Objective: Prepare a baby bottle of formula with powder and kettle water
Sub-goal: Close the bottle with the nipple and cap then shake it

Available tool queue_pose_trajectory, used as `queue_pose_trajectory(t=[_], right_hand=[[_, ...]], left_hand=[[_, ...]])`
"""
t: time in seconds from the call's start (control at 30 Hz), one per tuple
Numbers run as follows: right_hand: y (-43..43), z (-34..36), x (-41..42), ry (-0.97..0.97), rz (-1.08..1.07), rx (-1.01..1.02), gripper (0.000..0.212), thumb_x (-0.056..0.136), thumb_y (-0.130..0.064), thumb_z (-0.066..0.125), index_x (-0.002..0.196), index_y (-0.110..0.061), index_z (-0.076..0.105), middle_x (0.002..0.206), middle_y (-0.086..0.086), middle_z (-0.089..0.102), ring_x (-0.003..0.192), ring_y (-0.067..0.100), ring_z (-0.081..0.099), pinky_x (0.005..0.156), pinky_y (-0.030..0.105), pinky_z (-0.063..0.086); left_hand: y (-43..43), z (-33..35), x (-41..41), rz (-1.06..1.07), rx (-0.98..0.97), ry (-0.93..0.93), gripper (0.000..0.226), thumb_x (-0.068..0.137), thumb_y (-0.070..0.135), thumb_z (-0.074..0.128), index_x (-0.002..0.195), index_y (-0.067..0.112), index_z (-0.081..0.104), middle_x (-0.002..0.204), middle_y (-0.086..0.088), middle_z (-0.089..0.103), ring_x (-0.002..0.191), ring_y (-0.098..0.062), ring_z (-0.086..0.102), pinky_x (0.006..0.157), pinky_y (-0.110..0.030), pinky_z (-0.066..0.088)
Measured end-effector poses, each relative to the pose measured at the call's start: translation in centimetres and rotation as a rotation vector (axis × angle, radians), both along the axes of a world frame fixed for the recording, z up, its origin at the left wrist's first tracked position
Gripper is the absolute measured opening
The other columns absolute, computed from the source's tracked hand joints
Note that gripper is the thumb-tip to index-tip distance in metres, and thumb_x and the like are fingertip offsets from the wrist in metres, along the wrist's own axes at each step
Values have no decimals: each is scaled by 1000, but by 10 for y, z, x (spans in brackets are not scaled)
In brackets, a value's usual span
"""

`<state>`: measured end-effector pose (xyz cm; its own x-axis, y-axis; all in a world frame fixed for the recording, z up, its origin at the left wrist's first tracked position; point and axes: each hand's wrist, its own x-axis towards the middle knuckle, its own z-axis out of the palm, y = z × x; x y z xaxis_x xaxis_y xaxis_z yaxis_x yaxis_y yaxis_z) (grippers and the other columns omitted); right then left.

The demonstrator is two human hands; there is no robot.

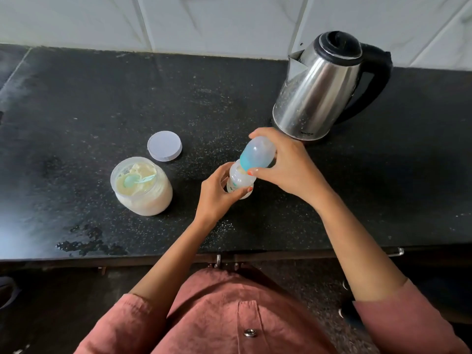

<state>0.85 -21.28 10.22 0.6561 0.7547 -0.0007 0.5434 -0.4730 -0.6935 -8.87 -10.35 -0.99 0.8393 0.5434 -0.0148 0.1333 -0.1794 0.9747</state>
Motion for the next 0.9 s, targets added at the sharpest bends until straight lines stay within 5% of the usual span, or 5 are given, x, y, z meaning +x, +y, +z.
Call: queue_pose_trajectory(t=[0.23,0.4,0.67,0.77,0.9], right_hand=[[13,-13,-8,-32,96,-127,62,73,-8,71,127,-22,44,129,0,50,116,19,48,91,34,47],[15,-16,-11,-86,89,-174,60,75,-12,70,128,-22,42,129,2,50,115,22,50,89,36,47],[22,-30,-18,-325,-102,-250,68,71,-53,68,122,-17,42,116,8,51,103,27,56,73,30,42],[18,-31,-13,-42,-74,-173,90,65,-50,75,137,-23,27,131,7,40,118,23,46,86,31,40],[3,-28,3,275,129,-86,100,69,-16,79,144,-27,14,145,-2,33,132,11,35,107,26,30]], left_hand=[[2,0,0,-15,24,25,58,71,15,78,122,15,51,107,19,54,97,16,50,85,0,37],[1,-1,0,-11,33,36,60,71,14,78,124,12,50,108,16,54,98,11,52,85,1,37],[-1,-1,-1,21,39,33,53,71,11,77,118,17,53,102,21,56,95,19,53,82,-1,39],[-1,-1,-1,17,65,36,53,72,10,76,119,16,51,100,24,54,92,18,53,80,-2,41],[0,-1,-1,5,57,32,59,72,15,77,125,13,49,115,9,57,105,2,54,92,-9,42]])
